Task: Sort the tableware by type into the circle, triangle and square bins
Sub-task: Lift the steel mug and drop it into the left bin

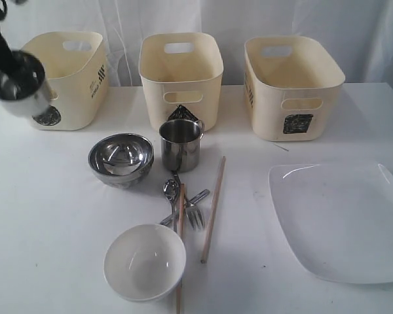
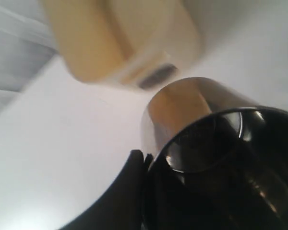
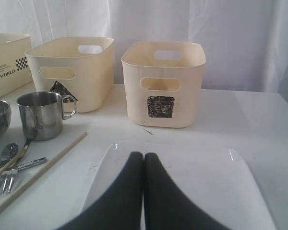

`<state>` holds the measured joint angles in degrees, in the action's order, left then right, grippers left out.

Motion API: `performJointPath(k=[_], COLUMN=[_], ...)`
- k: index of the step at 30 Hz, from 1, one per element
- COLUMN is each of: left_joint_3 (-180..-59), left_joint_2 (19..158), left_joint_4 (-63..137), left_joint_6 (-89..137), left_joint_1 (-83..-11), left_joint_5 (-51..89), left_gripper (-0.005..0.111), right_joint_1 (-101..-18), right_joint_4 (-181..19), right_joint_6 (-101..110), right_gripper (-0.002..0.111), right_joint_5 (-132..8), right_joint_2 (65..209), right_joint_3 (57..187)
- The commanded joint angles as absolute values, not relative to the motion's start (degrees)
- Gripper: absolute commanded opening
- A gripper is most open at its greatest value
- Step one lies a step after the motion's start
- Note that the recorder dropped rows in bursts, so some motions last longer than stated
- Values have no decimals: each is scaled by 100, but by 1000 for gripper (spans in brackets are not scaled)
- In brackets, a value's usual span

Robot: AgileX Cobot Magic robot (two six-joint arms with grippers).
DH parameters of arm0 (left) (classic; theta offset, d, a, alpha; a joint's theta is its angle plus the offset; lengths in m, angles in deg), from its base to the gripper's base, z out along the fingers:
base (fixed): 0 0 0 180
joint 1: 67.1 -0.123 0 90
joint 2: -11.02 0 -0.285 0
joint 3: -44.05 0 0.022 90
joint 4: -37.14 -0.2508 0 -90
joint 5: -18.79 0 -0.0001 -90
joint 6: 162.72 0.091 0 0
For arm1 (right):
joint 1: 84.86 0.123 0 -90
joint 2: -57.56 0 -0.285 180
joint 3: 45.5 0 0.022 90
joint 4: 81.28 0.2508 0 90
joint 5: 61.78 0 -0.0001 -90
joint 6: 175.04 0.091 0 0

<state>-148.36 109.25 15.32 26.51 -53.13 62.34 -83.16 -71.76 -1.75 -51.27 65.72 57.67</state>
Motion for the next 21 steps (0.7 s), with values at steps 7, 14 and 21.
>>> performJointPath(k=[7,14,21], left_joint_3=[-16087,-16929,-17020], left_joint_2=[11948,13463,14012], left_joint_4=[666,1264,2050], left_joint_6=[1044,663,675], left_joint_1=[-5960,-6362,-6350], left_joint_5=[4190,3202,3205], left_gripper=[0,0,38], right_joint_1=[-8306,-8306,-8306], right_joint_4=[-7185,-7185,-7185], right_joint_6=[-167,-167,-167], right_gripper=[0,0,0], right_joint_5=[-5157,-5157,-5157], right_joint_2=[6535,6535,6535], right_joint_3=[5728,5728,5728])
